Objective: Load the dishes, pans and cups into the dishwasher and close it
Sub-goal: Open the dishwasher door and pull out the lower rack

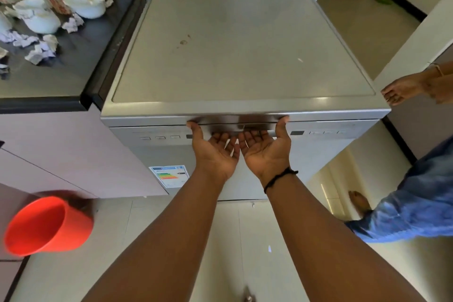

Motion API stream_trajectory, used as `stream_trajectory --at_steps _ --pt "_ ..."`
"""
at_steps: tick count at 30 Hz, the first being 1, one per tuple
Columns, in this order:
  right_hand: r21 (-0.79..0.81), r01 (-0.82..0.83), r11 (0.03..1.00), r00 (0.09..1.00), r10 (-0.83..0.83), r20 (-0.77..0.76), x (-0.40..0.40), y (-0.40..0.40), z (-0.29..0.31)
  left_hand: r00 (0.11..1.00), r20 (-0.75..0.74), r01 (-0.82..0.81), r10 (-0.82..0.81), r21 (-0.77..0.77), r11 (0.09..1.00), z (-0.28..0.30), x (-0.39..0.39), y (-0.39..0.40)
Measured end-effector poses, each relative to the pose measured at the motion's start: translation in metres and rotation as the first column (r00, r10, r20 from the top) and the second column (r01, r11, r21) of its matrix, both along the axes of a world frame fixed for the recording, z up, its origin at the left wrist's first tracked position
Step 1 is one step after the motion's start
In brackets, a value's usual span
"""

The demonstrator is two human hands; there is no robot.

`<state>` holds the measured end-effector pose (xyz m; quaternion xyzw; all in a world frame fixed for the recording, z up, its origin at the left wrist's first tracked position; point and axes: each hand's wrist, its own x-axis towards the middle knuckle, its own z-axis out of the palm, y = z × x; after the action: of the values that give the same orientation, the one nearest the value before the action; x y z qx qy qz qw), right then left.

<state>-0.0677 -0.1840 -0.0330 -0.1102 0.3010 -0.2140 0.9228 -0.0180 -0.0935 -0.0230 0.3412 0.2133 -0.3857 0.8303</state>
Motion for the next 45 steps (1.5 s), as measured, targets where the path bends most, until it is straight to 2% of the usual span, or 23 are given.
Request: stream_trajectory --at_steps 9,24,28,32,35,38,40,43,45 --pt "-0.074 -0.027 0.997 0.999 0.024 -0.046 0.002 0.006 0.006 0.999 0.032 0.033 -0.035 0.057 0.998 -0.006 0.004 0.005" --pt "-0.228 -0.072 0.971 0.951 -0.002 -0.31 0.013 0.005 0.008 0.999 0.045 0.023 -0.028 0.111 0.994 0.001 0.004 0.004" --pt "-0.285 -0.068 0.956 0.882 -0.075 -0.465 -0.008 0.03 0.007 0.997 0.068 0.027 -0.045 0.255 0.967 -0.004 -0.021 0.008" --pt "-0.293 -0.053 0.955 0.879 -0.095 -0.467 -0.057 0.063 -0.013 0.985 0.129 0.063 -0.111 0.331 0.942 -0.02 -0.076 0.044" --pt "-0.324 -0.202 0.924 0.818 -0.023 -0.575 -0.098 0.082 -0.024 0.93 0.134 0.239 -0.343 0.486 0.84 -0.031 -0.104 0.087" --pt "-0.322 -0.39 0.863 0.701 0.051 -0.712 -0.138 0.092 -0.028 0.845 0.054 0.391 -0.532 0.617 0.683 -0.033 -0.117 0.128" --pt "-0.263 -0.515 0.816 0.609 0.132 -0.782 -0.162 0.093 -0.026 0.779 0.012 0.455 -0.627 0.678 0.577 -0.03 -0.123 0.152" --pt "-0.165 -0.645 0.746 0.495 0.244 -0.834 -0.191 0.095 -0.019 0.644 -0.042 0.493 -0.764 0.786 0.373 -0.029 -0.133 0.178" --pt "-0.213 -0.68 0.701 0.462 0.184 -0.868 -0.202 0.098 -0.017 0.475 -0.032 0.359 -0.879 0.919 0.161 -0.032 -0.14 0.19"
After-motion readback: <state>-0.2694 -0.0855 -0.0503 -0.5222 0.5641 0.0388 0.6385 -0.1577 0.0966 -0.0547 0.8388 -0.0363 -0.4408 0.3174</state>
